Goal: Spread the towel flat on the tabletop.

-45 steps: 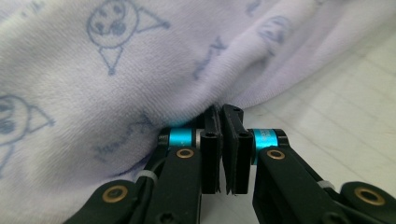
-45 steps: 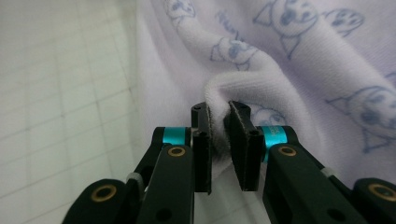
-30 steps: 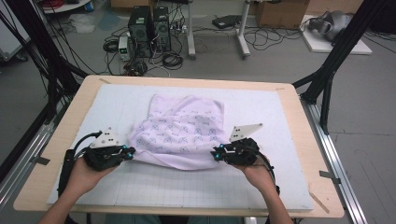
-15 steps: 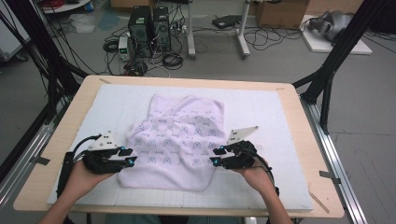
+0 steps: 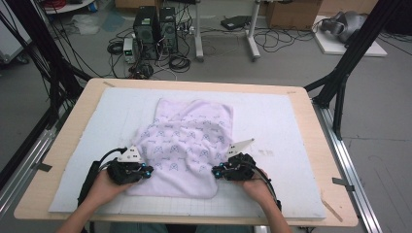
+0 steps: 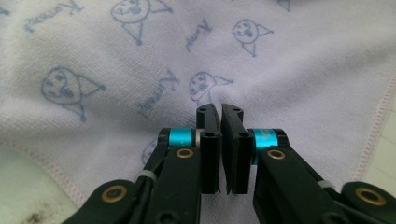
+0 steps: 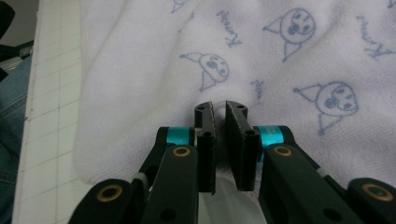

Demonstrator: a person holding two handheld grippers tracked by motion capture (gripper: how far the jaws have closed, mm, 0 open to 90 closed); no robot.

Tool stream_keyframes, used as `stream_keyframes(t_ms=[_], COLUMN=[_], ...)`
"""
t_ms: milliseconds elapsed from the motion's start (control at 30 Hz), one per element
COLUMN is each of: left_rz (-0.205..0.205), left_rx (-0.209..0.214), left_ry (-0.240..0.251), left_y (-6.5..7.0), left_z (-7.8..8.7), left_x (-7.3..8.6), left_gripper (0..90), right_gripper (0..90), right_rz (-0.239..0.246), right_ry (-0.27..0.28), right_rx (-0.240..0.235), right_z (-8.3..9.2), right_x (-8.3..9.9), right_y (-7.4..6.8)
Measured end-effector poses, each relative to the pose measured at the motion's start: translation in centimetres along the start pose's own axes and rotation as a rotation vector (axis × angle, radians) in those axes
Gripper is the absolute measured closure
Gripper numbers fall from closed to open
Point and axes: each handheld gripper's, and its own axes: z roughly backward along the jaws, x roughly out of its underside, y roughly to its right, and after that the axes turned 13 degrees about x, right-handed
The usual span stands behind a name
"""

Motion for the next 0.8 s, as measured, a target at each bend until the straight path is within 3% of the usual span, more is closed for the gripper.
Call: stream_keyframes(t_ms=[133,300,400,467,533,633,733,800], left_rz=[-0.020,-0.048,-0.056,-0.065,-0.069,-0.057,-0.041,-0.019], left_rx=[-0.005,0.009,0.033,0.059,0.055,0.036,0.014,-0.001], left_ry=[0.026,0.067,0.070,0.081,0.088,0.086,0.074,0.053], left_y=[1.1,3.5,4.7,5.2,5.2,4.2,2.7,1.6], left_z=[1.3,3.7,4.8,5.6,6.0,5.5,4.0,2.9], left_x=[0.1,0.3,0.3,0.2,-0.1,-0.7,-0.7,-0.4], left_gripper=[86.8,86.9,86.9,86.3,74.5,60.1,58.2,57.6], right_gripper=[83.5,83.6,83.7,83.1,76.0,66.4,59.4,56.4], right_rz=[0.005,0.025,0.029,0.033,0.019,0.011,0.024,0.029], right_ry=[0.024,0.063,0.076,0.095,0.128,0.145,0.100,0.074], right_rx=[-0.010,-0.011,-0.049,-0.105,-0.141,-0.060,0.030,0.050], right_z=[1.3,4.2,5.8,6.7,7.6,7.9,6.2,4.7], right_x=[-0.2,-0.6,-0.5,-0.4,-0.5,-1.0,-1.2,-1.1], right_y=[-0.7,-2.1,-3.1,-3.6,-3.7,-3.1,-1.9,-1.4])
